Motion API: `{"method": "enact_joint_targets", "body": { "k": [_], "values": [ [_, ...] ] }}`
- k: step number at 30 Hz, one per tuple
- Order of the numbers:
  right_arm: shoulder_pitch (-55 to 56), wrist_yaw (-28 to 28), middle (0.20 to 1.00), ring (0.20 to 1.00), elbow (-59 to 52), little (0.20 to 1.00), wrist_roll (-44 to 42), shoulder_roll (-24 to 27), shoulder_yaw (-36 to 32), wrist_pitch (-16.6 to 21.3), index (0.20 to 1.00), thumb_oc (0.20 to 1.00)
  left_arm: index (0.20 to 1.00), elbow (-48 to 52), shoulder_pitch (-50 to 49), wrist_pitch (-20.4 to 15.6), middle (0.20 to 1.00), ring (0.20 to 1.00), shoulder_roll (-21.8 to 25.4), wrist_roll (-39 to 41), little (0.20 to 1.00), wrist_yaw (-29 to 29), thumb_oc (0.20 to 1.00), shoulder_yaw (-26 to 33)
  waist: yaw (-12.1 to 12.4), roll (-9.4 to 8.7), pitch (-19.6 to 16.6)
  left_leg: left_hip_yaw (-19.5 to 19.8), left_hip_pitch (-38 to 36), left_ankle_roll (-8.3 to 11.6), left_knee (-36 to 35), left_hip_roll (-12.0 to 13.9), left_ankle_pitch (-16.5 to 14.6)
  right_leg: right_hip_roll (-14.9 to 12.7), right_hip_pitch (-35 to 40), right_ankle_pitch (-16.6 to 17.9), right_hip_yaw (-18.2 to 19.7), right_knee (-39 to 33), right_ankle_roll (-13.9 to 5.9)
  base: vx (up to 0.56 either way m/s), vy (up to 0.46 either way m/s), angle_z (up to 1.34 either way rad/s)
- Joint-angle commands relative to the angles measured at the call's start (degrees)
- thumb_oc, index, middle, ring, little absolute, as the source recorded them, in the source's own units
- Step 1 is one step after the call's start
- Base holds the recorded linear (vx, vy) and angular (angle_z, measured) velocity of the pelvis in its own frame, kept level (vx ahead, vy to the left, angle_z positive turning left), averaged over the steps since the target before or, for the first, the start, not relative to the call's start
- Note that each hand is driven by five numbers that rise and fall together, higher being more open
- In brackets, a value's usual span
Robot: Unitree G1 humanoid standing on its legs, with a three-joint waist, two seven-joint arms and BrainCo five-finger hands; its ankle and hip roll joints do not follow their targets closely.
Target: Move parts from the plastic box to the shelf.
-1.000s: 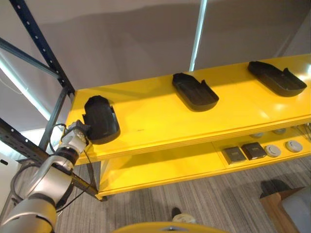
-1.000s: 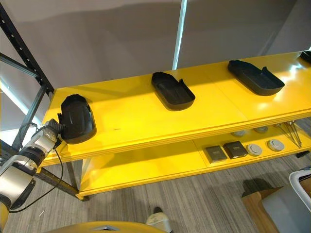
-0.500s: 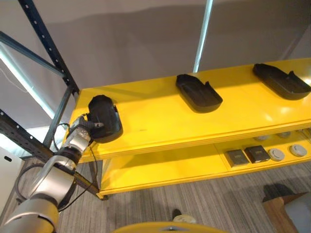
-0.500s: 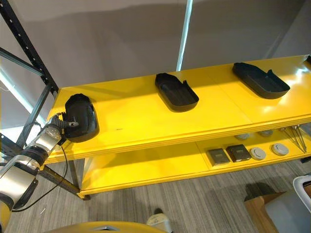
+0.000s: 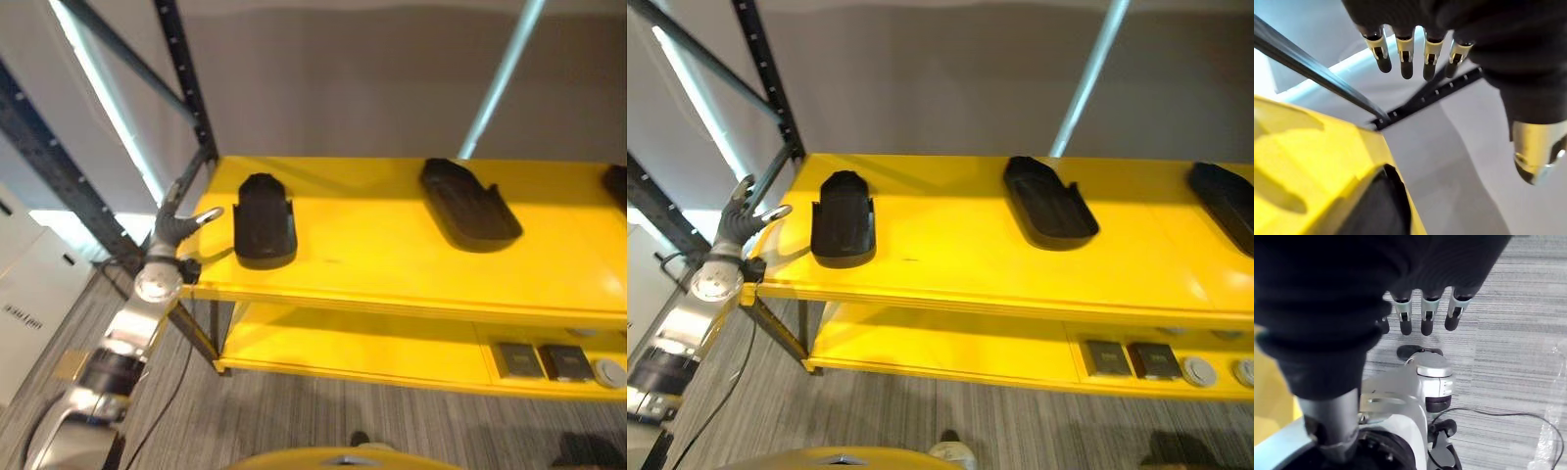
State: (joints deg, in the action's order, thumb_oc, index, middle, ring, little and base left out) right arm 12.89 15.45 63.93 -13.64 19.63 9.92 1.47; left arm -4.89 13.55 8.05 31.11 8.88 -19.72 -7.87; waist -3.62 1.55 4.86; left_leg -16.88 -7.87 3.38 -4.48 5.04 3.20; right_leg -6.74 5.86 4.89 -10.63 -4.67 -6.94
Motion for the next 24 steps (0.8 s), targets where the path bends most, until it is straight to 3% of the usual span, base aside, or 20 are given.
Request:
{"method": "enact_joint_targets", "body": {
  "k": [1, 6, 8, 12, 14, 16, 18, 19, 20, 21, 24],
  "values": [
    [-1.8, -1.0, 1.0, 1.0, 2.4, 1.0, 0.3, -2.5, -0.3, 2.3, 1.0, 1.0, 1.0, 2.8, 2.2, -9.6, 1.0, 1.0, 4.4, 1.8, 1.0, 4.2, 1.0, 4.6, 1.0, -2.16, -0.7, 1.9, 3.2, -0.64, 7.8, -0.5, -5.4, -0.6, -0.9, -0.9, -0.9, 0.4, -1.86, -0.06, 0.099, 0.18],
    [-2.5, -0.1, 1.0, 1.0, 3.7, 1.0, 1.2, -1.9, -2.1, 3.5, 1.0, 1.0, 1.0, 13.1, -4.2, -11.7, 1.0, 1.0, 3.3, 11.6, 1.0, 18.7, 1.0, 7.1, 3.3, -1.99, -0.1, 3.2, 3.7, -0.55, 7.8, -0.9, -5.4, -1.3, -0.7, -0.5, -2.0, 0.4, -2.15, -0.05, 0.079, 0.15],
    [-2.9, 0.6, 1.0, 1.0, 3.9, 1.0, 1.6, -1.4, -2.8, 3.8, 1.0, 1.0, 1.0, 16.0, -7.0, -12.1, 1.0, 1.0, 2.0, 17.4, 1.0, 27.1, 1.0, 7.2, 4.1, -1.92, 0.1, 3.7, 3.8, -0.56, 7.6, -1.2, -5.4, -1.6, -0.6, -0.2, -2.4, 0.4, -2.39, -0.04, 0.084, 0.11],
    [-3.4, 1.2, 1.0, 1.0, 3.9, 1.0, 2.4, -0.8, -3.3, 3.7, 1.0, 1.0, 1.0, 17.6, -11.4, -9.9, 1.0, 1.0, 0.7, 26.5, 1.0, 39.4, 1.0, 5.2, 4.9, -1.76, 0.4, 4.0, 3.8, -0.7, 7.1, -1.4, -5.2, -2.1, -0.9, 0.3, -2.7, 0.5, -2.84, -0.04, 0.067, 0.09],
    [-3.6, 1.3, 1.0, 1.0, 4.4, 1.0, 2.4, -0.6, -3.4, 4.0, 1.0, 1.0, 0.893, 17.7, -12.7, -7.8, 0.893, 0.893, -0.6, 29.9, 0.893, 45.2, 0.893, 2.9, 5.2, -1.72, 0.4, 4.1, 3.9, -0.89, 7.0, -1.6, -5.2, -2.3, -1.0, 0.5, -2.8, 0.6, -3.11, -0.03, 0.045, 0.01],
    [-4.4, 1.3, 1.0, 1.0, 4.9, 1.0, 2.8, -0.3, -3.4, 4.4, 1.0, 1.0, 1.0, 18.2, -13.7, -7.4, 1.0, 1.0, -1.9, 31.0, 1.0, 50.8, 1.0, -1.5, 5.1, -1.69, 0.6, 4.2, 3.9, -1.08, 6.8, -1.8, -5.1, -2.5, -1.3, 0.8, -2.6, 0.8, -3.42, -0.04, 0.04, 0.02],
    [-4.8, 1.5, 1.0, 1.0, 4.8, 1.0, 2.7, 0.1, -3.0, 4.2, 1.0, 1.0, 1.0, 18.7, -13.9, -6.9, 1.0, 1.0, -2.1, 31.9, 1.0, 51.4, 1.0, -4.3, 5.0, -1.7, 0.6, 4.2, 3.8, -1.21, 6.5, -1.9, -5.1, -2.6, -1.4, 0.9, -2.5, 0.8, -3.63, -0.02, 0.015, 0.0],
    [-4.9, 1.6, 1.0, 1.0, 4.4, 1.0, 2.7, 0.4, -2.6, 4.0, 1.0, 1.0, 0.749, 18.1, -13.8, -7.2, 0.749, 0.749, -2.2, 32.7, 0.749, 50.2, 0.749, -6.3, 4.6, -1.76, 0.6, 4.1, 3.6, -1.27, 6.3, -2.0, -5.0, -2.7, -1.6, 1.1, -2.2, 0.8, -3.79, 0.0, 0.0, 0.0],
    [-5.0, 1.6, 1.0, 1.0, 4.4, 1.0, 2.6, 0.3, -2.3, 4.1, 1.0, 1.0, 0.263, 17.4, -13.5, -7.1, 0.263, 0.263, -2.3, 33.2, 0.263, 49.4, 0.263, -7.1, 4.5, -1.8, 0.6, 4.0, 3.6, -1.3, 6.2, -2.0, -5.0, -2.7, -1.7, 1.1, -2.0, 0.8, -3.84, -0.01, -0.002, -0.03],
    [-5.1, 1.7, 1.0, 1.0, 4.4, 1.0, 2.3, 0.4, -2.0, 4.1, 1.0, 1.0, 0.2, 16.5, -13.2, -7.1, 0.2, 0.2, -2.5, 34.5, 0.2, 48.5, 0.2, -8.0, 4.3, -1.89, 0.6, 3.9, 3.5, -1.35, 6.2, -2.0, -5.0, -2.8, -1.8, 1.2, -1.9, 0.9, -3.9, 0.0, 0.0, 0.0],
    [-5.1, 1.9, 1.0, 1.0, 4.1, 1.0, 1.5, 0.4, -1.6, 3.8, 1.0, 1.0, 0.2, 14.1, -13.3, -8.5, 0.2, 0.2, -3.2, 34.2, 0.2, 47.9, 0.2, -8.9, 3.9, -2.2, 0.5, 3.4, 3.5, -1.4, 6.2, -1.9, -5.0, -2.8, -2.0, 1.4, -1.5, 0.9, -3.89, 0.0, 0.0, 0.0]
  ]
}}
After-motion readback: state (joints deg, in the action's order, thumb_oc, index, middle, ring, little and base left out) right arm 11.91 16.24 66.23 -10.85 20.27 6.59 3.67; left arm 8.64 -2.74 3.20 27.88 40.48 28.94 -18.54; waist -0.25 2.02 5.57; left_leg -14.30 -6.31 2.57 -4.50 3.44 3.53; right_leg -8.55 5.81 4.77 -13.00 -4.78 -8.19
